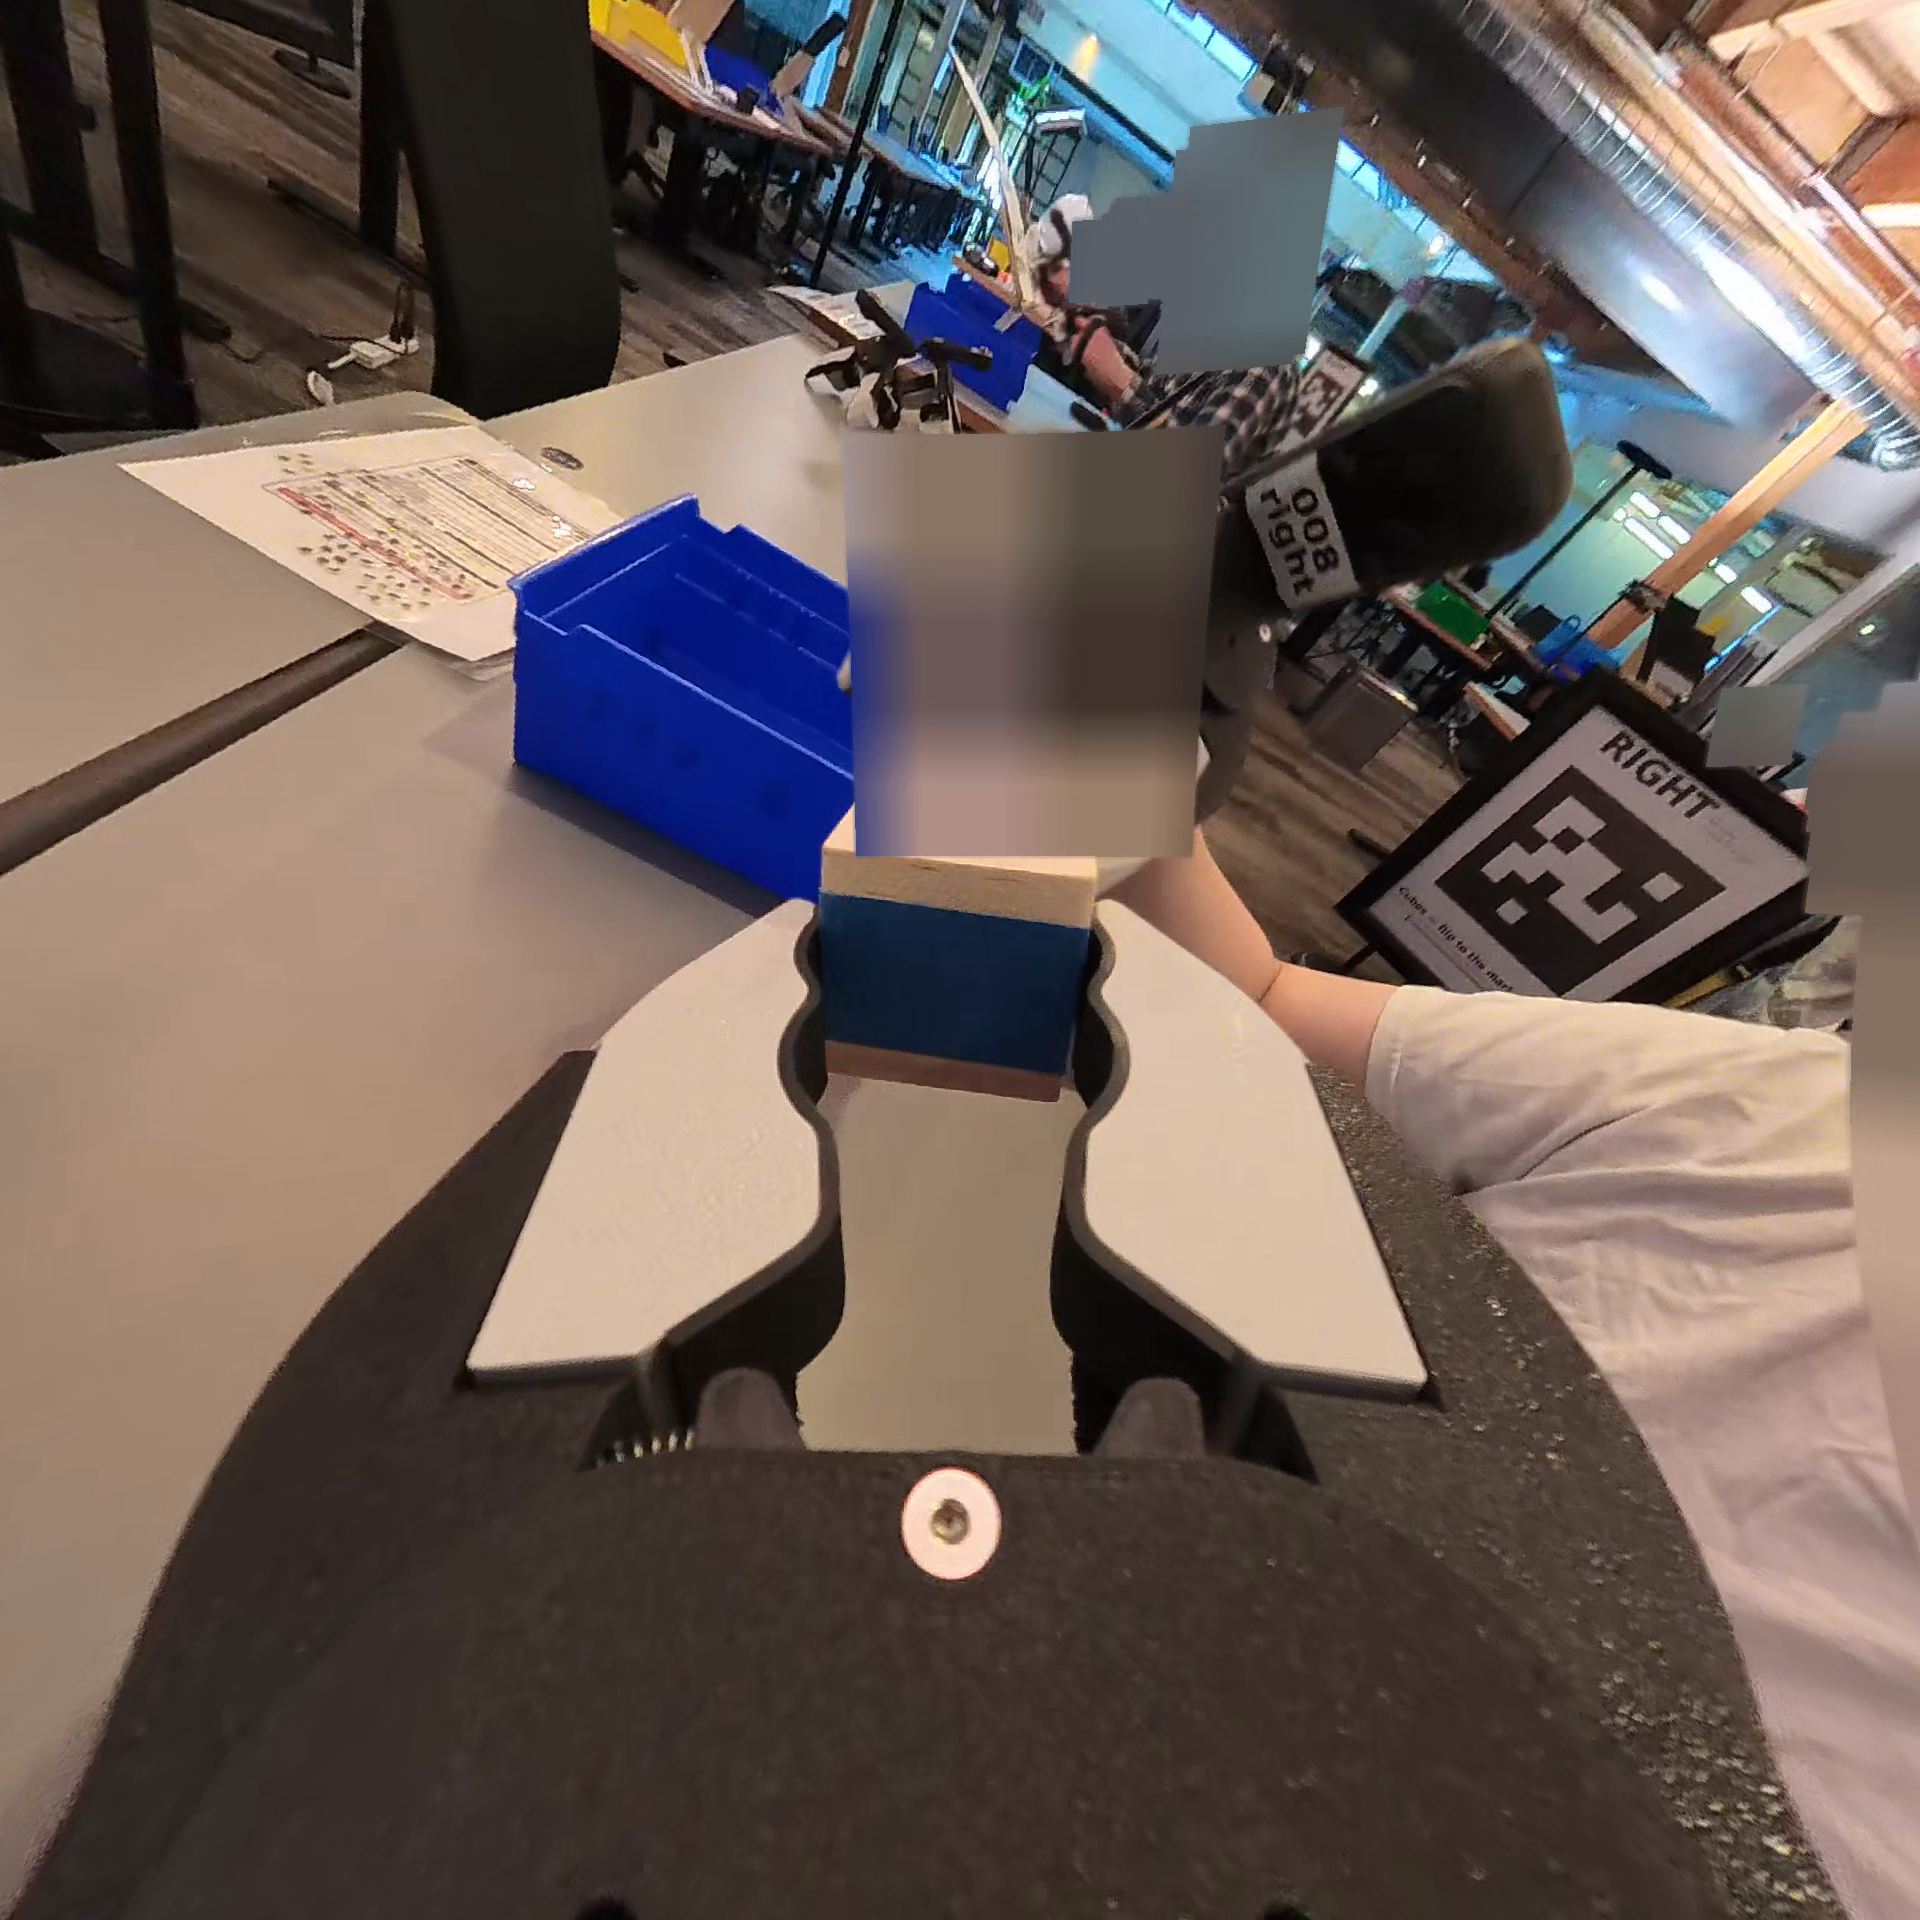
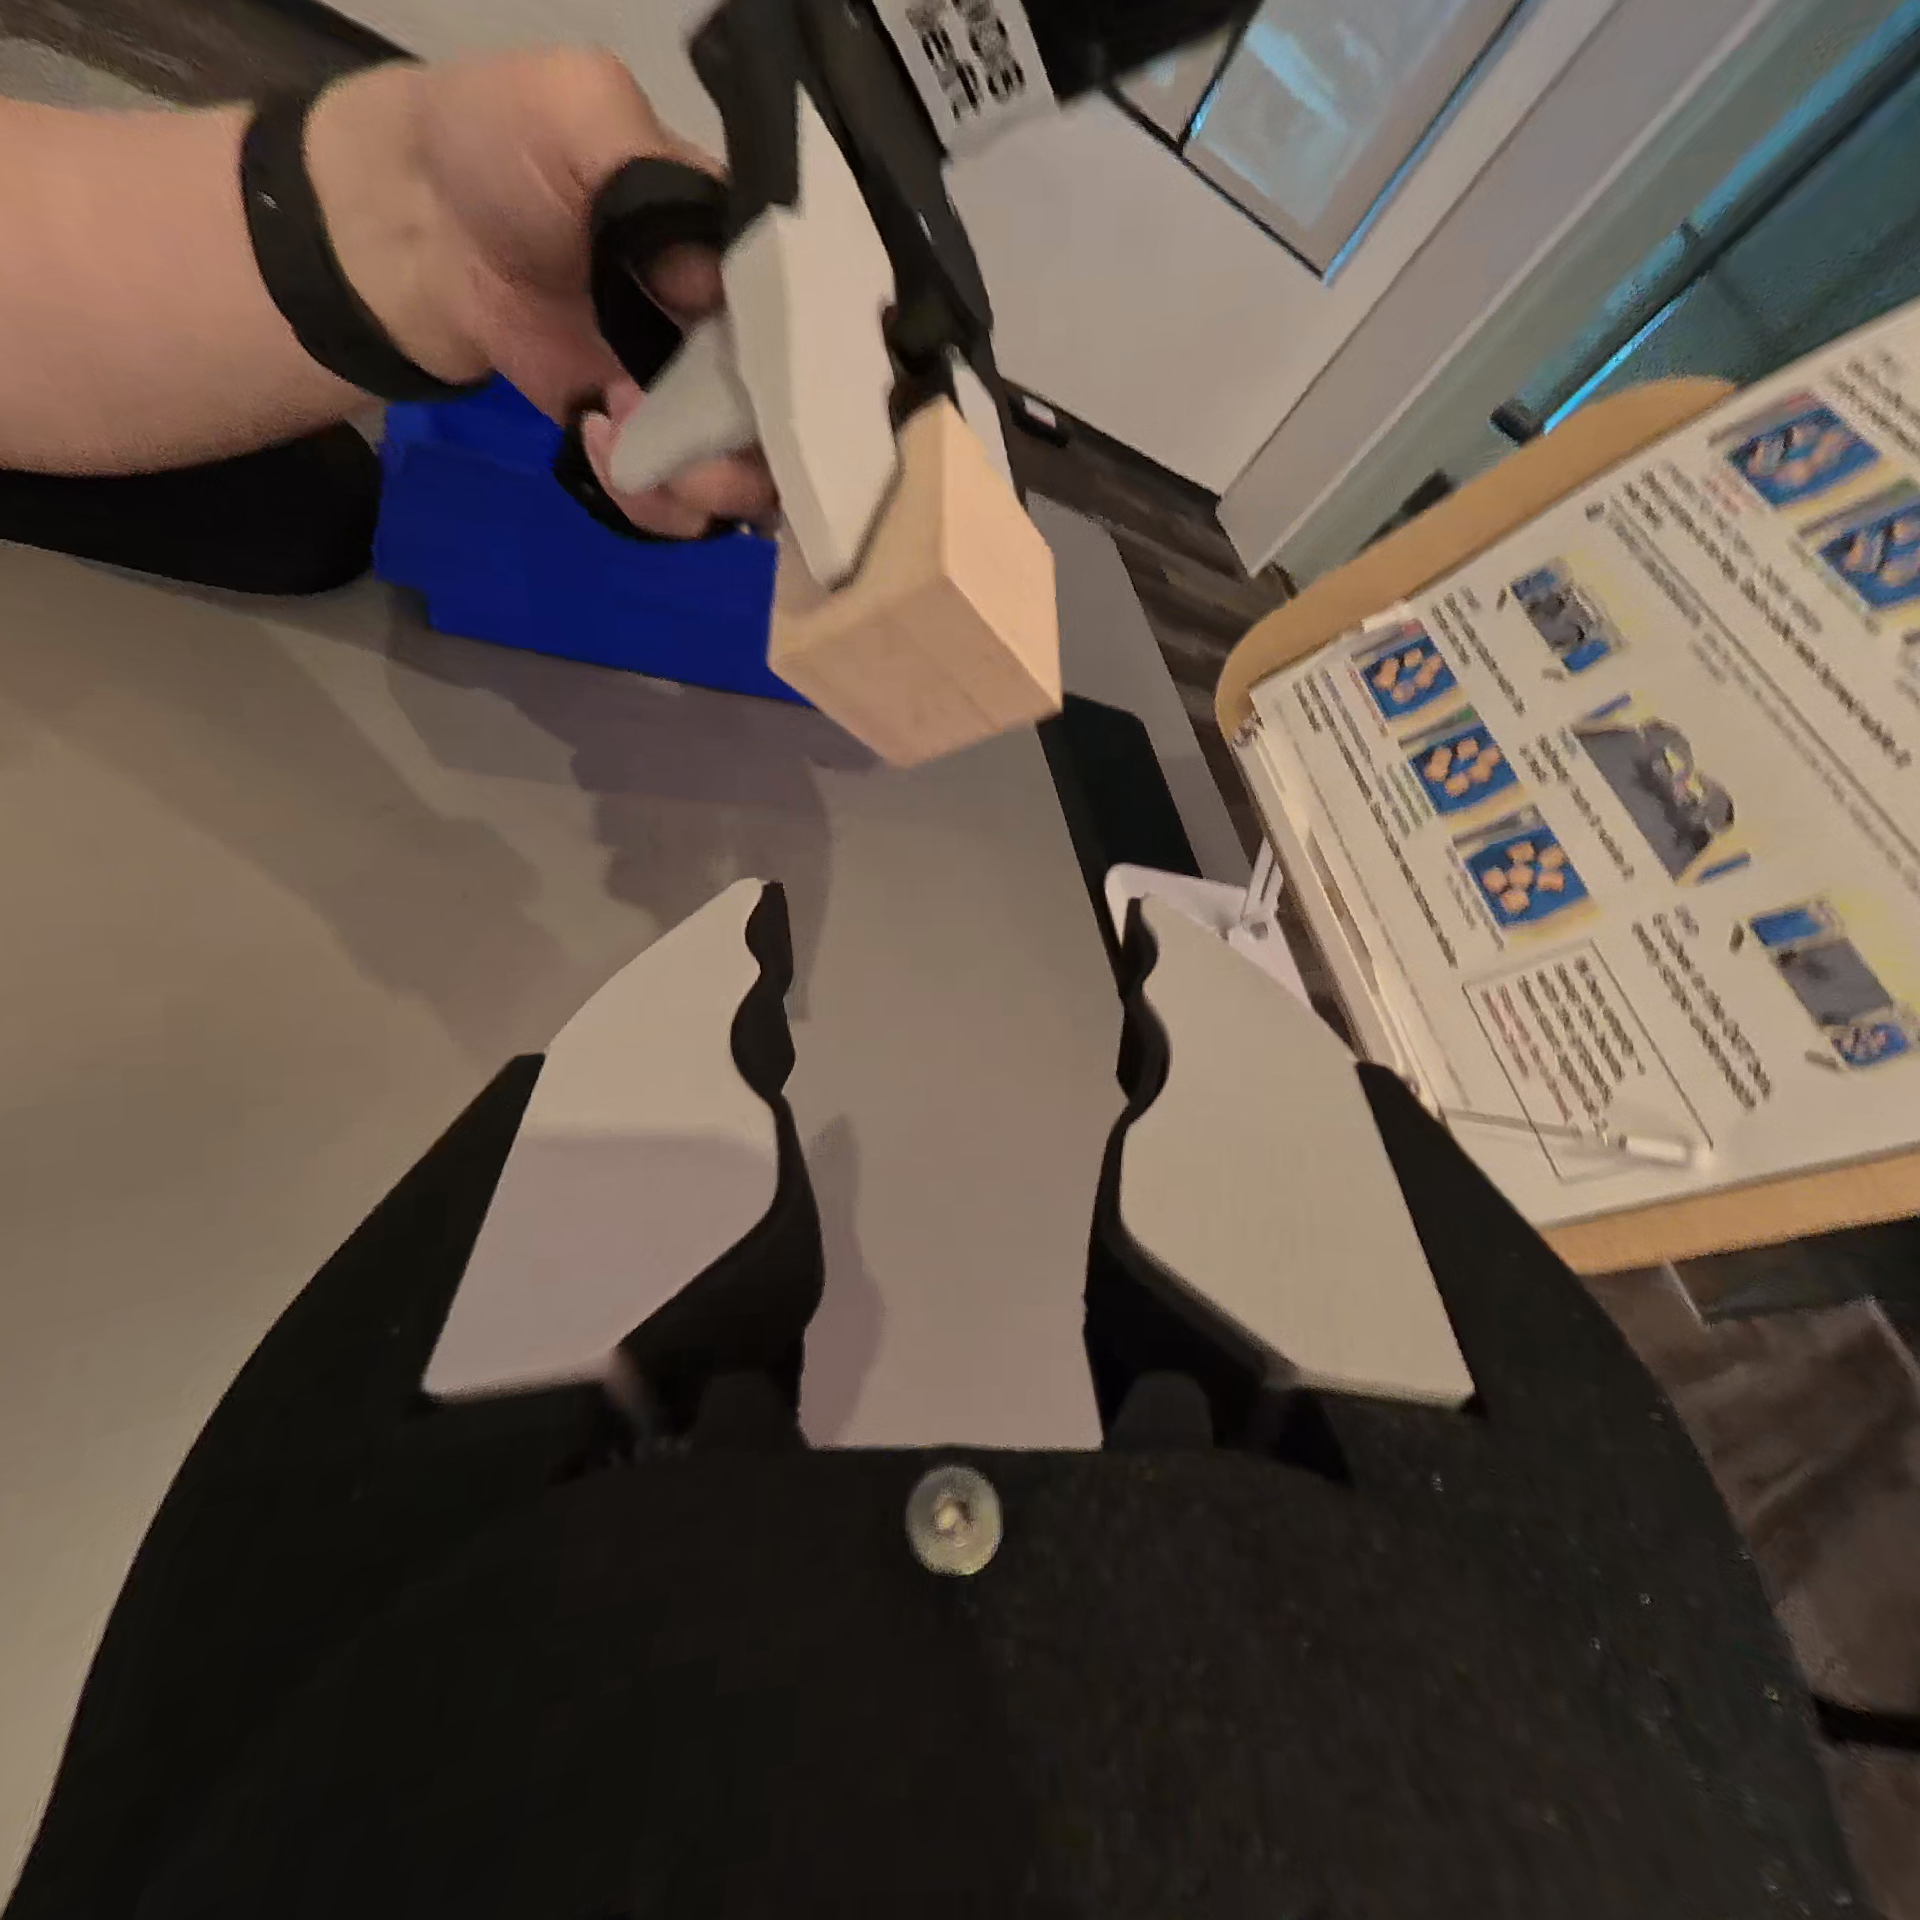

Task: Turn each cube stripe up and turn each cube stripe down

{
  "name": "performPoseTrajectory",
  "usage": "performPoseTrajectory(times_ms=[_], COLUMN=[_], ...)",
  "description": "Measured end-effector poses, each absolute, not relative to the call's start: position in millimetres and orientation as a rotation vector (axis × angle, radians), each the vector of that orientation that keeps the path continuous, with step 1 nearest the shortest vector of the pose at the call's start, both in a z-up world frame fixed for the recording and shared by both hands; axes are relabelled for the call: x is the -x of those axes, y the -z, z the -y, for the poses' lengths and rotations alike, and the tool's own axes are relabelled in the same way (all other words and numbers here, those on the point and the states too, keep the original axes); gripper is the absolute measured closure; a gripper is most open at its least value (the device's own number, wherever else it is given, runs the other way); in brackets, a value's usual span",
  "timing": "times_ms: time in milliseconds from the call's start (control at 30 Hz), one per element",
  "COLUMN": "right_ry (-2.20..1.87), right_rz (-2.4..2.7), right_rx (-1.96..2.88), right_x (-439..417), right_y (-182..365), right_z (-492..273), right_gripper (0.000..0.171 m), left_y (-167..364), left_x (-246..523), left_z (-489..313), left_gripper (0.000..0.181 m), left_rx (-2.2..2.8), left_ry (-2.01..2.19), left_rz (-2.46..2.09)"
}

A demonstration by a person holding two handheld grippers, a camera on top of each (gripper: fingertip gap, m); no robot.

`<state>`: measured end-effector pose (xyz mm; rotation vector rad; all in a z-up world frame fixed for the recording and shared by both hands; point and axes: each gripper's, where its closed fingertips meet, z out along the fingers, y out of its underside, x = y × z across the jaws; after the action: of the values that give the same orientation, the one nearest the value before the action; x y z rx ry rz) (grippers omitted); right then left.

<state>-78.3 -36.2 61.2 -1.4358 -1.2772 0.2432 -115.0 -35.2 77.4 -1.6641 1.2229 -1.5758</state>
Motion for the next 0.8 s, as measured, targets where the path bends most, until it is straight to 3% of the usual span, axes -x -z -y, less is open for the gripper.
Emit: performPoseTrajectory(times_ms=[800], right_ry=[-0.136], right_rz=[1.25], right_rx=[1.085], right_x=[127.2], right_y=[-71.6], right_z=[52.6], right_gripper=[0.115], left_y=[-66.1], left_x=[108.9], left_z=[50.2], left_gripper=[0.136], left_rx=[1.712], left_ry=[1.787], left_rz=[-1.145])
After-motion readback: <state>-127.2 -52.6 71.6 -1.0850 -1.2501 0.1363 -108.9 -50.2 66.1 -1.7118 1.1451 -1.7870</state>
